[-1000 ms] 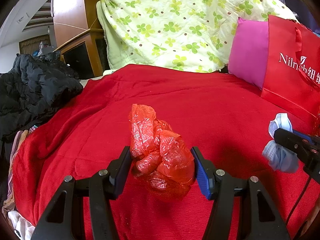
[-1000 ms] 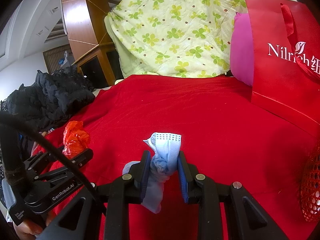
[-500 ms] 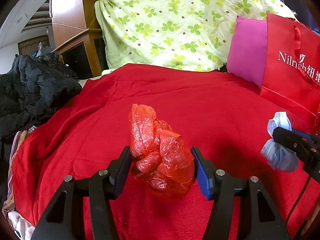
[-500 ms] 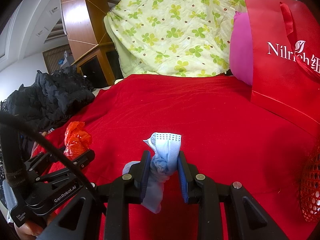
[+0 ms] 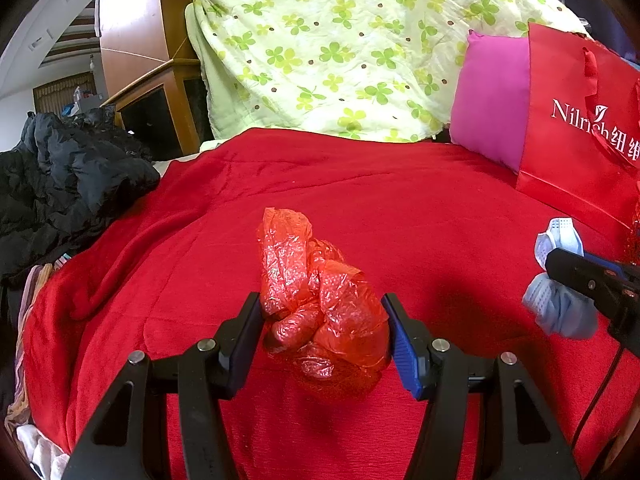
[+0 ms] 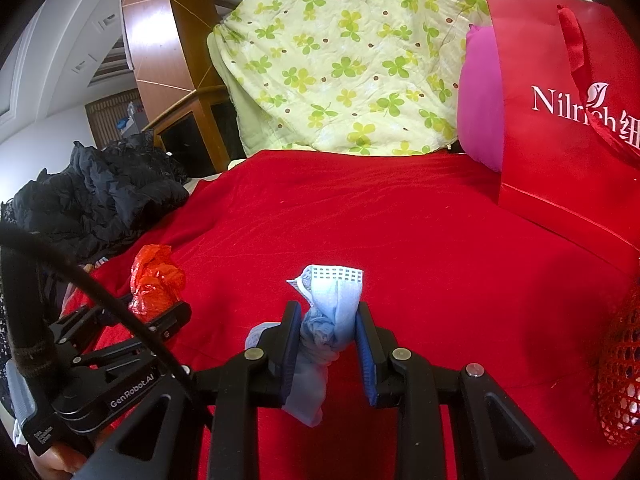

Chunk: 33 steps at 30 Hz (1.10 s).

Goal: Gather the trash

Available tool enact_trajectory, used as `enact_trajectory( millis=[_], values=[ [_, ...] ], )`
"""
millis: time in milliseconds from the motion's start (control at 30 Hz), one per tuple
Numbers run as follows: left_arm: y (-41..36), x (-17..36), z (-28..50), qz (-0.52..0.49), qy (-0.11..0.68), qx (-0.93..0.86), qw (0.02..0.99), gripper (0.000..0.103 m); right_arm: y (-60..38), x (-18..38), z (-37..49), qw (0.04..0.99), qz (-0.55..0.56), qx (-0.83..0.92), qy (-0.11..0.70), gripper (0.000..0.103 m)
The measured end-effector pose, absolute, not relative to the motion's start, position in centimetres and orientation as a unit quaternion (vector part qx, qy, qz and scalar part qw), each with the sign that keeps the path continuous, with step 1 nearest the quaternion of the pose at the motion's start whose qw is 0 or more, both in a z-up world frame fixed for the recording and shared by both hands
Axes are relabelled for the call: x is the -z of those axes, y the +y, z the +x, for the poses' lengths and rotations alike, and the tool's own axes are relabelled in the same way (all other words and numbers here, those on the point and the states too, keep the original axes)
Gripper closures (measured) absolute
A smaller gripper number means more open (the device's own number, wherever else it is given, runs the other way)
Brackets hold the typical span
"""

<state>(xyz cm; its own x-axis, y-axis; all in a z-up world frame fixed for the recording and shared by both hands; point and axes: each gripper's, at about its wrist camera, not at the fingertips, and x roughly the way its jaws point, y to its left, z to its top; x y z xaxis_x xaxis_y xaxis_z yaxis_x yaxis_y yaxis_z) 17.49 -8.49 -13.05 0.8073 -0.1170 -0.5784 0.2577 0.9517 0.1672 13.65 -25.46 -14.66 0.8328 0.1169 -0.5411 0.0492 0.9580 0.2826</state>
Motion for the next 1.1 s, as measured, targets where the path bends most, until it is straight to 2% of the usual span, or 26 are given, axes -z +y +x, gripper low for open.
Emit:
enact_trajectory(
  millis=[1100],
  values=[
    [-9.5,13.7,17.6,0.151,0.295,0.128,0.935,0.041,-27.3,13.9,11.9,0.951,0.145,-0.002,0.275,0.075]
  ],
)
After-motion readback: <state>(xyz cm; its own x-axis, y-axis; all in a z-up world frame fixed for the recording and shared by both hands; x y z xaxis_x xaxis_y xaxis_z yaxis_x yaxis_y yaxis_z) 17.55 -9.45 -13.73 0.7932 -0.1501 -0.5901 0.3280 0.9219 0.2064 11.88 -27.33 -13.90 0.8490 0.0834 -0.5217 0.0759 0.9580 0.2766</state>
